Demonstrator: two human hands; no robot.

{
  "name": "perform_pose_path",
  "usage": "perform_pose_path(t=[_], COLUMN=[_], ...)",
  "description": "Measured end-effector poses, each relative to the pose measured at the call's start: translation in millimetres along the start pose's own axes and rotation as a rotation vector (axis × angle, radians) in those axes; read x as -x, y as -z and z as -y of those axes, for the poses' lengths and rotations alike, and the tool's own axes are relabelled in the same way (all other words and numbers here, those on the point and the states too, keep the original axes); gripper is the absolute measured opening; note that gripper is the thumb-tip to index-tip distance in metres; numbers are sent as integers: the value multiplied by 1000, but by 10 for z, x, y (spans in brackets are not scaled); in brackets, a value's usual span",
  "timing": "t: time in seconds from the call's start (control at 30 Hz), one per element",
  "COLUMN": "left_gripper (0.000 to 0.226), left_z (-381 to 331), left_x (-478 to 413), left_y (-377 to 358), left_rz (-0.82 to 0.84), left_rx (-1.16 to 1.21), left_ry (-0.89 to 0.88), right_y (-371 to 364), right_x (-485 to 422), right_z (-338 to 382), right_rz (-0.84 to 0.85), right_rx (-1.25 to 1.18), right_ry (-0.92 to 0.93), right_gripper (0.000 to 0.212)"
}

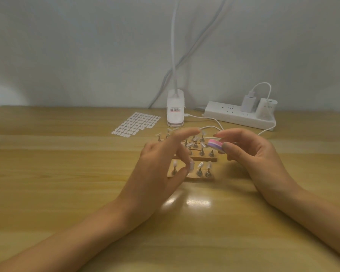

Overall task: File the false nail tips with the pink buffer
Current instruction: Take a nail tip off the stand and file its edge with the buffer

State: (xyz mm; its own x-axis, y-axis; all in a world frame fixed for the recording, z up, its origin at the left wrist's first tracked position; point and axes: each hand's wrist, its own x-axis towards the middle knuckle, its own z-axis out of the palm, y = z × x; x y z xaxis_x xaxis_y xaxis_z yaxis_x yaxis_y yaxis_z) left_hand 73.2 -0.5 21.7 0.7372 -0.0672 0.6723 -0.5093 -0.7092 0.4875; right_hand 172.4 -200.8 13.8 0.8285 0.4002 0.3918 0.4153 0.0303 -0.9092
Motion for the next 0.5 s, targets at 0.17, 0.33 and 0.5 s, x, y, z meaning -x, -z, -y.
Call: perform_pose_path(t=[0.17,0.33,0.5], left_gripper=[62,61,63], left_z=[-77,-67,-59], left_x=[108,196,190], left_y=[103,92,63], left_rz=[-62,20,33], left_rx=[392,546,597], left_ry=[147,310,341], right_y=[-29,-114,-183], right_x=[89,229,283], right_z=[104,154,185], right_rz=[-5,91,174], right_rx=[15,40,391], right_ry=[109,255,524], right_gripper=[20,20,20])
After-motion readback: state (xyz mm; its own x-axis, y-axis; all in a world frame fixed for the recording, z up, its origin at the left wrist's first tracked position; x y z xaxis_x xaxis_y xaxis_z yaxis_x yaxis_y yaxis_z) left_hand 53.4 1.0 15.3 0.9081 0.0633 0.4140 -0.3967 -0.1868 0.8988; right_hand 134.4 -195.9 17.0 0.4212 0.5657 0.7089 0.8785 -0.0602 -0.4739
